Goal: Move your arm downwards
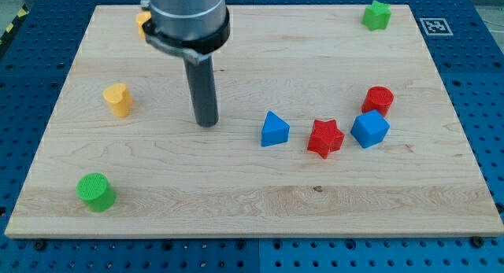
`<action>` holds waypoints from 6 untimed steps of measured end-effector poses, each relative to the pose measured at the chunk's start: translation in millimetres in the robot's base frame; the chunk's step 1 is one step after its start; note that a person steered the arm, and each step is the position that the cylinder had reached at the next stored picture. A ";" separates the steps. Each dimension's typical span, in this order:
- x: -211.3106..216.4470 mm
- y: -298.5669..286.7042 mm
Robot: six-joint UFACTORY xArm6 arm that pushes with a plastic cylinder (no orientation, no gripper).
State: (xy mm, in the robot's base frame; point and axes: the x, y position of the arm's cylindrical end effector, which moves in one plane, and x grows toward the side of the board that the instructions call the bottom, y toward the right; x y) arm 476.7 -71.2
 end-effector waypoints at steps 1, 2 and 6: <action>33.0 0.3; 56.8 0.3; 142.3 -11.4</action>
